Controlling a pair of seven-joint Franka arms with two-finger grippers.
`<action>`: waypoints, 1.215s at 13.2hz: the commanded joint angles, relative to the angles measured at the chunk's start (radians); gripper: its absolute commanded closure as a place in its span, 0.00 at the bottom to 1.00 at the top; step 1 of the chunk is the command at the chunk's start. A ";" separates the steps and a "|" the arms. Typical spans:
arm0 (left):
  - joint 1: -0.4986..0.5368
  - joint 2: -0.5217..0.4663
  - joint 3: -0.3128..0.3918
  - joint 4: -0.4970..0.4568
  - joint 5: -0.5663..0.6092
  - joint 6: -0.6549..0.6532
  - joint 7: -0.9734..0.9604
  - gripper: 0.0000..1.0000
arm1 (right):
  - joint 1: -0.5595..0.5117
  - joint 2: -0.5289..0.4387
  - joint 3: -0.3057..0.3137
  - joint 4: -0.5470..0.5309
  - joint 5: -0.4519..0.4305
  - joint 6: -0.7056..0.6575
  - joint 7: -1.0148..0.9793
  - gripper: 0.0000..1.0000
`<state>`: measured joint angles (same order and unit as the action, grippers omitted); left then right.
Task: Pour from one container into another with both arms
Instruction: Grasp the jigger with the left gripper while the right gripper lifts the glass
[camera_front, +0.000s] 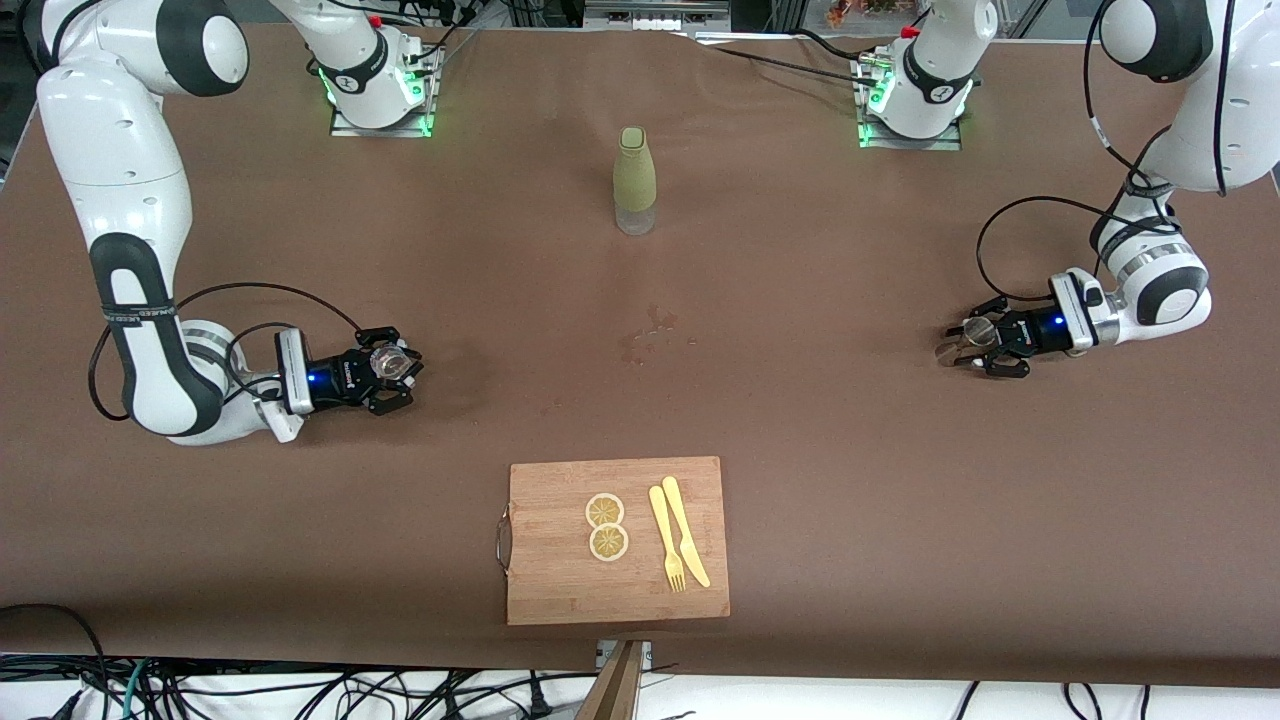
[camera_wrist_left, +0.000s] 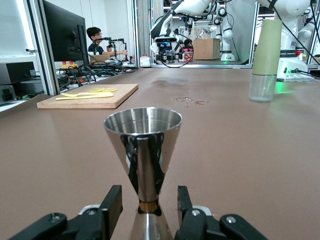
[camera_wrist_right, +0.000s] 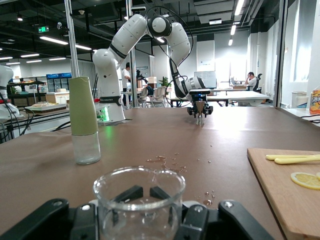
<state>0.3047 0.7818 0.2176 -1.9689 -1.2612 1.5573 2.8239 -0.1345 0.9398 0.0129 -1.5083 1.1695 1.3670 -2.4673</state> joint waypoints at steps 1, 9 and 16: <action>0.002 0.017 0.012 -0.025 -0.024 -0.026 0.316 0.48 | -0.004 -0.021 0.001 -0.009 0.010 -0.005 0.022 1.00; 0.004 0.016 0.017 -0.027 -0.023 -0.037 0.318 1.00 | 0.001 -0.021 0.002 0.014 0.015 0.015 0.050 1.00; -0.005 -0.001 0.014 -0.022 -0.006 -0.056 0.186 1.00 | -0.037 -0.076 -0.047 0.085 -0.022 -0.046 0.203 1.00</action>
<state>0.3070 0.7821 0.2199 -1.9691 -1.2612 1.5308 2.8055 -0.1664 0.8740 -0.0333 -1.4220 1.1512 1.3374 -2.3079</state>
